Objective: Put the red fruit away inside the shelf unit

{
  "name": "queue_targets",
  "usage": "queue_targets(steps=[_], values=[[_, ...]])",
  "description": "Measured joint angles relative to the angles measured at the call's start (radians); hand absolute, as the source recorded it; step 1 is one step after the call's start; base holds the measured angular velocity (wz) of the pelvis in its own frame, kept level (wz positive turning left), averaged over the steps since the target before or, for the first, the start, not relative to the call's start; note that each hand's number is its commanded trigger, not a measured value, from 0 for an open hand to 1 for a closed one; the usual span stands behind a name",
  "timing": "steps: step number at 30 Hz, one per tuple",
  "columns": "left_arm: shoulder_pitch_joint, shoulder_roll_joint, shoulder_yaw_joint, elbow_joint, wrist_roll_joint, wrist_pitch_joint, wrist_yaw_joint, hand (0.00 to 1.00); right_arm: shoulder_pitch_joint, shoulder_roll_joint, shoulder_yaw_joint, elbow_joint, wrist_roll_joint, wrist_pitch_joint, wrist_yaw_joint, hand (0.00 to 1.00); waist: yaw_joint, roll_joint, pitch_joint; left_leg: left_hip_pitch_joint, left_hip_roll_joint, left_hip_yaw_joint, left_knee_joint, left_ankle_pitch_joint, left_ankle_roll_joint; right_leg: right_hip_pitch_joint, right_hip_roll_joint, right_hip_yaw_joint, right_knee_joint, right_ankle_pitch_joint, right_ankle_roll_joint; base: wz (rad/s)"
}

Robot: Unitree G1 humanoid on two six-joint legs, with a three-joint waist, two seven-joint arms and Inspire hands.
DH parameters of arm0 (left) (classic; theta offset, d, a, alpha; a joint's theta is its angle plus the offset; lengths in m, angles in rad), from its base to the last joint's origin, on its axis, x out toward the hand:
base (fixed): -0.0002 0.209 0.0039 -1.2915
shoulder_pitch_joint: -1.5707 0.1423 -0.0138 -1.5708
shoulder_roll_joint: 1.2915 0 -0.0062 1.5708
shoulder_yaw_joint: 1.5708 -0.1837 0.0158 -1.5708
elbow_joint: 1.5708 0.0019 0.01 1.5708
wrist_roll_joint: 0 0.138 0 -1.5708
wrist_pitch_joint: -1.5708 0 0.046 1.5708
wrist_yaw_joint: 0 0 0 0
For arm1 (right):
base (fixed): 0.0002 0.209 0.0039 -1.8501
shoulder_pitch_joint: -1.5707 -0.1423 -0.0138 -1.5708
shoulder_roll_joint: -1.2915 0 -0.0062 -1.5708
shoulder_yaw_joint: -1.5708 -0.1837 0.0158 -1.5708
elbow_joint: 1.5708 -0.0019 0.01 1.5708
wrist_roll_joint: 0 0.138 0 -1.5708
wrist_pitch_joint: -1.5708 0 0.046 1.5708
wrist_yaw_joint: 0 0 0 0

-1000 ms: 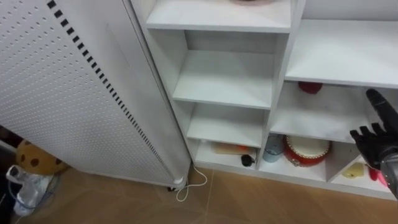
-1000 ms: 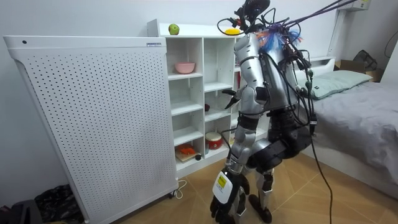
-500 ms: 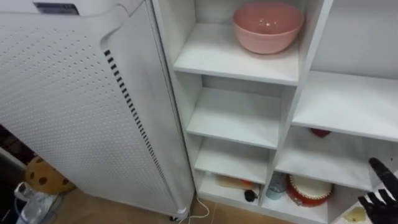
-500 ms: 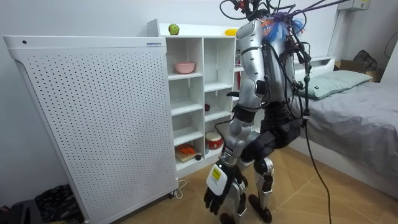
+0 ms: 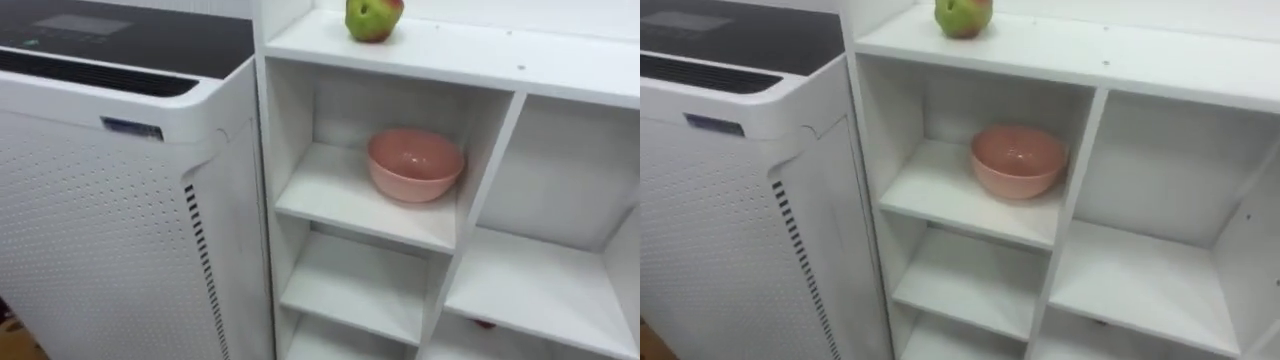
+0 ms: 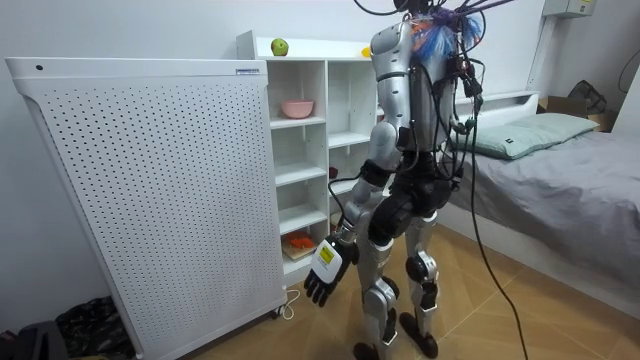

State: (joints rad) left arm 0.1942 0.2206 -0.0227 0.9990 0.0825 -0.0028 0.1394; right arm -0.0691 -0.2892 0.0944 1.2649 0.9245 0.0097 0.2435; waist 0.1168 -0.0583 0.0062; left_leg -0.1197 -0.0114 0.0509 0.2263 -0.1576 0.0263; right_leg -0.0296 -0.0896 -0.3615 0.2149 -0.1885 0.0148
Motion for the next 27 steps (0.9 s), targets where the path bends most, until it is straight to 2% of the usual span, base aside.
queue_targets(steps=[1, 5, 6, 7, 8, 11, 15, 19, 22, 27], values=[[0.018, -0.008, 0.025, 0.001, 0.000, -0.002, 0.003, 0.00, 0.025, 0.015, -0.007, -0.006, -0.017, 0.000, 0.006, 0.00, -0.009, 0.001, 0.0004, 0.030, 0.000, 0.002, -0.014, -0.001, -0.002, 0.029, 0.004, 0.006, -0.016, 0.001, 0.002, -0.22], [0.046, -0.017, 0.041, 0.002, -0.001, -0.003, 0.011, 0.00, 0.096, 0.038, -0.010, -0.034, -0.021, 0.000, 0.024, 0.00, -0.036, 0.007, 0.0012, 0.084, 0.003, 0.004, -0.030, -0.010, -0.006, 0.086, 0.011, 0.019, -0.034, 0.001, 0.003, -0.08], [0.049, -0.020, 0.041, 0.005, -0.001, -0.003, 0.011, 0.00, 0.102, 0.051, -0.010, -0.025, -0.019, -0.001, 0.029, 0.00, -0.041, 0.011, 0.0043, 0.096, 0.005, 0.007, -0.027, -0.014, -0.008, 0.099, 0.014, 0.027, -0.035, 0.001, 0.003, -0.12], [0.051, -0.023, 0.044, 0.005, -0.001, -0.003, 0.012, 0.00, 0.117, 0.064, -0.010, -0.021, -0.017, 0.000, 0.031, 0.00, -0.051, 0.008, 0.0005, 0.105, 0.006, 0.006, -0.027, -0.015, -0.009, 0.109, 0.018, 0.038, -0.042, 0.001, 0.003, -0.07], [0.051, -0.026, 0.052, 0.006, -0.001, -0.003, 0.014, 0.00, 0.125, 0.070, -0.010, -0.021, -0.016, 0.001, 0.033, 0.00, -0.055, 0.009, 0.0020, 0.111, 0.006, 0.006, -0.027, -0.015, -0.010, 0.117, 0.021, 0.043, -0.049, 0.001, 0.003, 0.00], [0.051, -0.046, 0.063, 0.007, -0.001, -0.003, 0.034, 0.00, 0.165, 0.091, -0.015, -0.015, -0.001, 0.004, 0.032, 0.00, -0.062, 0.011, -0.0004, 0.139, 0.004, 0.016, -0.025, -0.015, -0.010, 0.137, 0.028, 0.086, -0.066, -0.003, 0.000, -0.03], [0.072, -0.052, 0.064, 0.009, 0.002, -0.003, 0.035, 0.00, 0.231, 0.109, -0.046, -0.004, -0.019, 0.007, 0.029, 0.00, -0.080, 0.019, -0.0005, 0.168, 0.005, 0.028, -0.029, -0.020, -0.008, 0.159, 0.027, 0.099, -0.065, -0.004, 0.001, -0.08], [0.067, -0.071, 0.107, 0.046, 0.031, -0.001, 0.044, 0.00, 0.250, 0.127, -0.079, 0.051, -0.113, 0.006, 0.016, 0.00, -0.107, 0.023, -0.0014, 0.179, 0.005, 0.030, -0.030, -0.023, -0.007, 0.162, 0.029, 0.119, -0.064, -0.004, 0.002, -0.08], [0.064, -0.085, 0.105, 0.046, 0.039, 0.009, 0.045, 0.00, 0.246, 0.129, -0.080, 0.061, -0.204, 0.014, -0.013, 0.00, -0.110, 0.029, -0.0020, 0.184, 0.008, 0.054, -0.031, -0.025, -0.006, 0.158, 0.034, 0.155, -0.064, -0.005, 0.001, -0.17], [0.045, -0.088, 0.105, 0.046, 0.043, 0.018, 0.043, 0.00, 0.223, 0.127, -0.087, 0.061, -0.322, 0.013, -0.049, 0.00, -0.114, 0.024, -0.0015, 0.197, 0.009, 0.061, -0.037, -0.027, -0.005, 0.161, 0.036, 0.170, -0.063, -0.004, 0.001, -0.09]])
